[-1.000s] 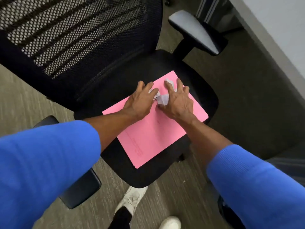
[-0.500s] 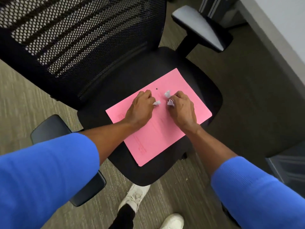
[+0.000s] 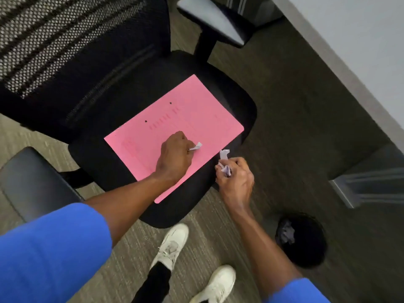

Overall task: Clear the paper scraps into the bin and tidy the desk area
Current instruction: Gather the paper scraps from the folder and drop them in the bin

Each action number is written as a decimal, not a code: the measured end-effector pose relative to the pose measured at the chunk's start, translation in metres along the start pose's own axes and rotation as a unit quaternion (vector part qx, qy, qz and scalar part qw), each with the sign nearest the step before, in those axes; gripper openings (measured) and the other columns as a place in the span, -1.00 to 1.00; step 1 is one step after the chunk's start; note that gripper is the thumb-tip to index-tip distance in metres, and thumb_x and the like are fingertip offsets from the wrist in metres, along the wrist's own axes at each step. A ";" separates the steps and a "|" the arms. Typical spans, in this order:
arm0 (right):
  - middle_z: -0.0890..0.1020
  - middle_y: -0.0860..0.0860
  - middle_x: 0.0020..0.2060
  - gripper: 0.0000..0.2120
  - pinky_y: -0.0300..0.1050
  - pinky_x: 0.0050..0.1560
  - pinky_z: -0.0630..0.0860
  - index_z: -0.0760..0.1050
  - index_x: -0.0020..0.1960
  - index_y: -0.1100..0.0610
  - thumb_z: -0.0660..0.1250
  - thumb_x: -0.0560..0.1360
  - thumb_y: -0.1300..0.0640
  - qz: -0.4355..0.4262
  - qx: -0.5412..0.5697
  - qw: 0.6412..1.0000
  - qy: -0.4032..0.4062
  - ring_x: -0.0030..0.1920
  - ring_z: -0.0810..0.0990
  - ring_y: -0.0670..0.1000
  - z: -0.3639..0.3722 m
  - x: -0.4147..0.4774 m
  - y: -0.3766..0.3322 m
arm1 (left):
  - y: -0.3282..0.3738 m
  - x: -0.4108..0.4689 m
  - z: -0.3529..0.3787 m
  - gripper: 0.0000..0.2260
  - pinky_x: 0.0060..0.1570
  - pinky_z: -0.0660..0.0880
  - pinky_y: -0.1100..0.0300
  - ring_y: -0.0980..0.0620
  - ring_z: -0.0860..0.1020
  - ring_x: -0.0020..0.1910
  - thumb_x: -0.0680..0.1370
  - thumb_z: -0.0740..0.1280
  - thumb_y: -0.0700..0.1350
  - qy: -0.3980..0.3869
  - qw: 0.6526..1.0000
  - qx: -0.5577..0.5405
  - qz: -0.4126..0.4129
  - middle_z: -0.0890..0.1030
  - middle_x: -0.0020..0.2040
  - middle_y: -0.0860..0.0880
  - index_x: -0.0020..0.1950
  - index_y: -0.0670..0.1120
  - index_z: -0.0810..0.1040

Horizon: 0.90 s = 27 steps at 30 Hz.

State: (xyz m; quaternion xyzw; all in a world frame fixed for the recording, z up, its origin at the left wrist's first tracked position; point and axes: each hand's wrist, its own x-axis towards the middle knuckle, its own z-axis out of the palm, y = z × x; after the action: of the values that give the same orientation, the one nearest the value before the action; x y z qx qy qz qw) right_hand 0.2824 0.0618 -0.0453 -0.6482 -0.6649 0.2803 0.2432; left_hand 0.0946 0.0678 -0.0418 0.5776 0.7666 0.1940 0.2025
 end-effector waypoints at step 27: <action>0.74 0.19 -0.13 -0.80 -0.05 -0.09 0.54 0.69 -0.04 0.25 0.46 0.53 0.10 0.298 -0.042 0.952 0.051 -0.12 0.71 0.20 -0.134 -0.124 0.255 | 0.214 -0.123 0.213 -0.82 0.11 0.57 -0.03 -0.19 0.68 0.08 0.56 0.49 -0.07 -0.198 0.979 -0.009 0.046 0.73 0.02 -0.17 0.12 -0.05 0.79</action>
State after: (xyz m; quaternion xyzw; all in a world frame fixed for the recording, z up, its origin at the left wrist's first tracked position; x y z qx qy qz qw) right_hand 0.5645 -0.0537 -0.1183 -0.8398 -0.4399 0.2780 0.1547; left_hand 0.4125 0.0181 -0.0970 0.6372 0.6821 0.0920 0.3467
